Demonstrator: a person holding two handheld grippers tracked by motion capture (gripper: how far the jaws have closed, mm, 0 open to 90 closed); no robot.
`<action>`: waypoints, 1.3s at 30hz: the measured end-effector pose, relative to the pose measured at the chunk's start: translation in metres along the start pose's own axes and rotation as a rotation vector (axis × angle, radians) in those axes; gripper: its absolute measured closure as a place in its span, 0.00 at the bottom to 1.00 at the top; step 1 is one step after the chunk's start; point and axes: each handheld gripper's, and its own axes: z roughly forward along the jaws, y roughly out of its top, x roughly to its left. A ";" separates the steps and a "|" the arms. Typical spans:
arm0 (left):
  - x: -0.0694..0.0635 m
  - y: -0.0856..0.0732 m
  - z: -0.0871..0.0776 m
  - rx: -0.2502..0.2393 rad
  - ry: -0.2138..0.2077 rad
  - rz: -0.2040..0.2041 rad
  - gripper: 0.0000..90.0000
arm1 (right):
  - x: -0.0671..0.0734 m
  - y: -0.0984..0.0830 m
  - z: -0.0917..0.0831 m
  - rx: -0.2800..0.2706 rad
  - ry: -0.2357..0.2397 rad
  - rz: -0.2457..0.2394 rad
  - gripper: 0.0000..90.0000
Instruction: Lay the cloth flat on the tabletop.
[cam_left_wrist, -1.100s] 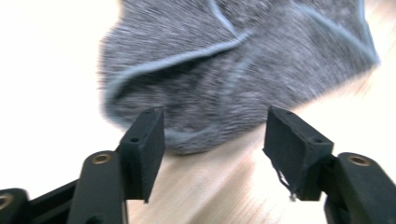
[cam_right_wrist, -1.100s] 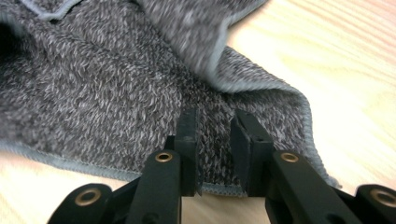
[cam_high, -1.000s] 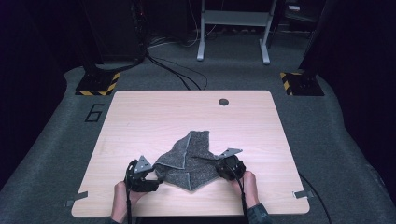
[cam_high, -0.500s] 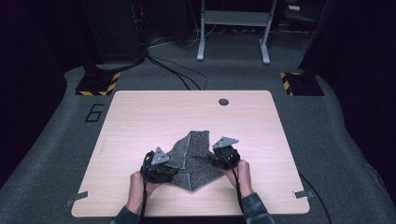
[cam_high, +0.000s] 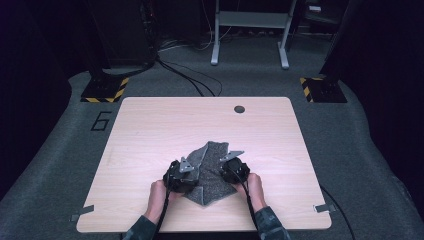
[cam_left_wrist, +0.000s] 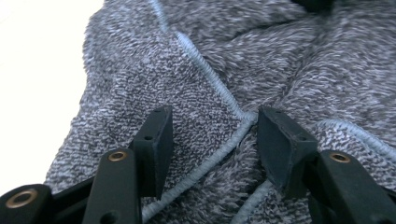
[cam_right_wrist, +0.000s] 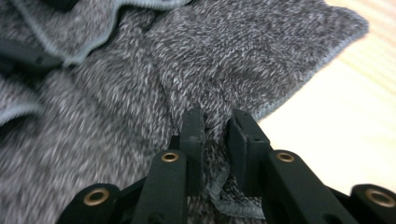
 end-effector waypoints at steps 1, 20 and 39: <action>0.001 -0.001 0.000 0.001 -0.005 0.000 0.53 | 0.001 -0.003 -0.003 0.007 0.005 0.007 0.85; 0.002 0.013 0.002 0.001 -0.049 -0.022 0.45 | -0.066 0.037 -0.005 -0.090 -0.033 0.158 0.66; 0.012 0.006 0.006 -0.005 -0.074 -0.065 0.77 | -0.086 0.053 0.047 0.019 -0.084 0.198 0.64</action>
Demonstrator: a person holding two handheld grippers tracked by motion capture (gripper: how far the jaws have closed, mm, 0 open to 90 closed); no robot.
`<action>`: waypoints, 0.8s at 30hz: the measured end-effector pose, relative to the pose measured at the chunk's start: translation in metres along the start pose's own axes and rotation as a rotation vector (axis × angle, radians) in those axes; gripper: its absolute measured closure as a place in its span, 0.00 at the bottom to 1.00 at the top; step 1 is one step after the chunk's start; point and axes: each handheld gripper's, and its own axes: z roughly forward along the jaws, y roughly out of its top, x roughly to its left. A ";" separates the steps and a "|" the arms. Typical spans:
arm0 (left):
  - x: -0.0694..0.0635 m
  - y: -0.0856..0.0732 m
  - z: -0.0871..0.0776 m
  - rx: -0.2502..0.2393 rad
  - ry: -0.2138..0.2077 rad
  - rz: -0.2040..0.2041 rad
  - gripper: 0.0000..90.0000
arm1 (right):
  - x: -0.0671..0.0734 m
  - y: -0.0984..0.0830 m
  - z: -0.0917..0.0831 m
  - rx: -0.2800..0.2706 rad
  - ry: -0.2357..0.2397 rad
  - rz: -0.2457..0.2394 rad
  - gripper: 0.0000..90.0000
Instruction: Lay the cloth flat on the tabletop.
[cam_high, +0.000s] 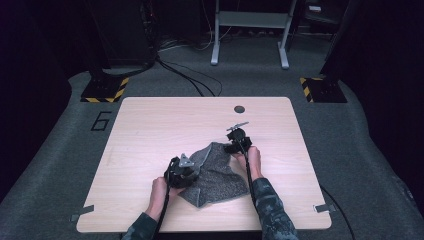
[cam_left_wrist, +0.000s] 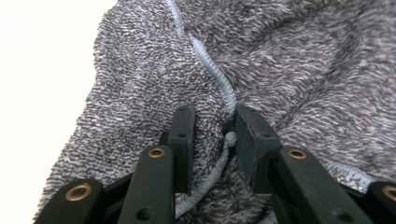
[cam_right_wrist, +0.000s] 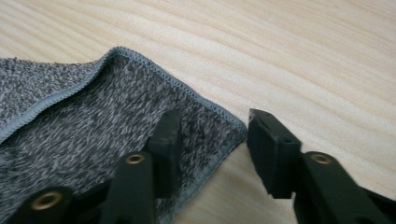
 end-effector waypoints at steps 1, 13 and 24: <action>0.000 -0.001 0.000 -0.013 0.004 -0.011 0.79 | 0.001 0.000 0.000 0.001 0.002 0.006 0.67; 0.010 -0.003 -0.016 -0.082 0.014 -0.063 0.84 | 0.007 -0.009 -0.007 -0.006 0.044 -0.010 0.92; 0.015 -0.005 -0.028 -0.086 0.014 -0.070 0.79 | 0.007 -0.020 -0.013 -0.029 0.063 0.000 0.96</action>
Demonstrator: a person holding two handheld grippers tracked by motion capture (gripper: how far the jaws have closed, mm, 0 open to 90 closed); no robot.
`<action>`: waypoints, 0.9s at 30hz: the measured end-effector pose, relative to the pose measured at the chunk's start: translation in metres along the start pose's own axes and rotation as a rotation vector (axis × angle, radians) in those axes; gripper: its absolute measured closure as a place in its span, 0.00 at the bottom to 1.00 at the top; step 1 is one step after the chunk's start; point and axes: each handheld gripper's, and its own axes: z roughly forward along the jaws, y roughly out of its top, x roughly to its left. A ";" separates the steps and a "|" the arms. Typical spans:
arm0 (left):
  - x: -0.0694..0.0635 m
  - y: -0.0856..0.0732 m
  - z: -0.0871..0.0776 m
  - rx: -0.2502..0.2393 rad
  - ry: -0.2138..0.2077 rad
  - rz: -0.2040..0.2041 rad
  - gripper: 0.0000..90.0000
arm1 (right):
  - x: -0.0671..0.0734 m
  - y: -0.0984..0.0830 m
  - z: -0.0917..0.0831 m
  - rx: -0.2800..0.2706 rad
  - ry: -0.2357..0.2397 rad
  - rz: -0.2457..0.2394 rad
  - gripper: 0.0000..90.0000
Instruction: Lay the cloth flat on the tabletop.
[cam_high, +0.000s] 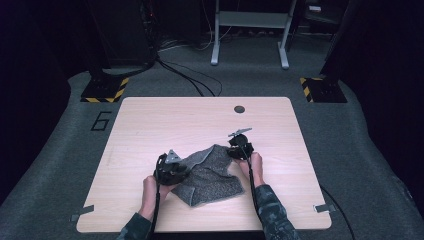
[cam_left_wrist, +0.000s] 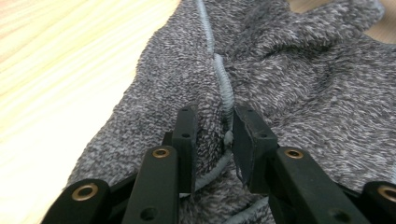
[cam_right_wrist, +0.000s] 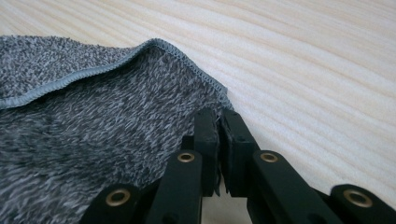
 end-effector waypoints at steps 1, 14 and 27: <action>0.001 -0.001 0.000 -0.005 0.008 0.000 0.80 | -0.001 -0.001 -0.001 -0.002 -0.001 -0.003 0.95; 0.006 -0.006 0.001 0.013 0.015 -0.002 0.99 | 0.000 -0.008 -0.006 -0.005 -0.009 -0.007 0.82; -0.010 -0.003 0.003 0.016 0.016 0.045 0.49 | -0.004 -0.012 -0.008 -0.019 0.005 0.005 0.93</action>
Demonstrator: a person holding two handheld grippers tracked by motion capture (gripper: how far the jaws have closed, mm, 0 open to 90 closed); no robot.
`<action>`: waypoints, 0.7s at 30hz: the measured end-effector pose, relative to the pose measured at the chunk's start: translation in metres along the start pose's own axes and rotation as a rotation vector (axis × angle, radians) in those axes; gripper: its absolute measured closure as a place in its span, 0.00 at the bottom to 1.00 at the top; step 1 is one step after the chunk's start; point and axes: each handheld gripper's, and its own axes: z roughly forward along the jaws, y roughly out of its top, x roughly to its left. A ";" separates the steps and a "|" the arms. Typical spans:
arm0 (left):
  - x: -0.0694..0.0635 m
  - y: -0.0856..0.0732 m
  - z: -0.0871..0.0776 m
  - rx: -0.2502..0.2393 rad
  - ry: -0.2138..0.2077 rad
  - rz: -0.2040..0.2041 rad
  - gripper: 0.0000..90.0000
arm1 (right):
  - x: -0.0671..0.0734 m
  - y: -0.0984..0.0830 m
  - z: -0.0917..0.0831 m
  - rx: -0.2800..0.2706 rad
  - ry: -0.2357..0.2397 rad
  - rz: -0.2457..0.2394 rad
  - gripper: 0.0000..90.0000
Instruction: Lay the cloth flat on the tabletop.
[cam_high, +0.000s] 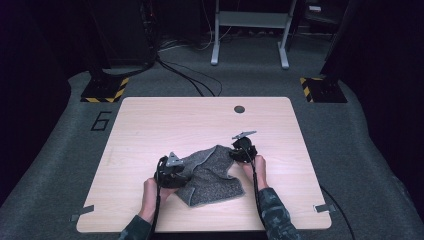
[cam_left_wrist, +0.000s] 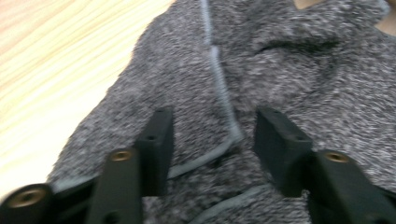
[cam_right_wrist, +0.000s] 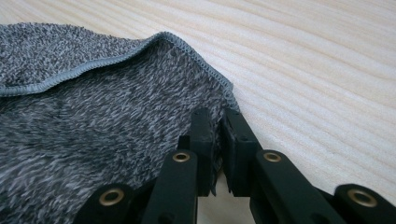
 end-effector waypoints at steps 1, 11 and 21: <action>-0.003 0.001 0.002 0.006 -0.001 0.009 0.44 | 0.000 0.000 0.000 0.001 -0.001 -0.002 0.93; -0.002 -0.001 0.016 0.029 0.064 0.012 0.71 | 0.000 -0.001 0.000 -0.007 0.008 0.001 0.95; 0.009 -0.004 0.005 -0.026 0.045 -0.022 0.92 | 0.000 -0.005 -0.002 -0.013 0.009 0.013 0.97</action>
